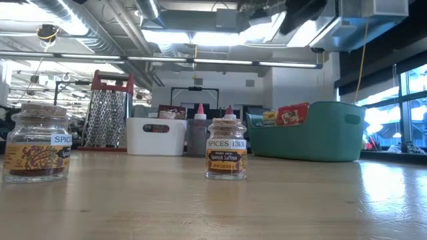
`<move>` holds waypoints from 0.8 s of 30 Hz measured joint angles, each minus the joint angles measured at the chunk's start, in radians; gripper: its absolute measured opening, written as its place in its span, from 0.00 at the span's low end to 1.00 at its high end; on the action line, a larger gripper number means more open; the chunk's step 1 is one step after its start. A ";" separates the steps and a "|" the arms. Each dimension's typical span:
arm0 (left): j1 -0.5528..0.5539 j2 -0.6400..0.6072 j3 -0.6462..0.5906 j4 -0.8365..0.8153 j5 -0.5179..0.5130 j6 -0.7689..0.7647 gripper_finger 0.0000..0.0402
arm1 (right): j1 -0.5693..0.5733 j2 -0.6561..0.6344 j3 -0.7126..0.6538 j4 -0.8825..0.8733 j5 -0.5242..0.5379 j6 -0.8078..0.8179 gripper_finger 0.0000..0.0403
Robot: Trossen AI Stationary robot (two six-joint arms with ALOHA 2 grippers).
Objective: Pick & Place Kitchen Items
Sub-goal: Put the left brown spice can into the left white bin
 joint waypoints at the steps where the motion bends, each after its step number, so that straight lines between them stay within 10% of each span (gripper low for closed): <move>1: 0.000 0.000 0.000 0.003 0.000 -0.007 0.53 | 0.020 0.000 0.000 0.004 0.000 -0.006 0.63; 18: 0.002 0.000 0.000 0.093 0.008 0.073 0.53 | 0.173 0.002 -0.026 0.021 0.054 0.022 0.63; 24: 0.010 0.000 0.000 0.142 0.248 0.119 0.52 | 0.179 0.002 -0.054 0.039 0.056 0.022 0.63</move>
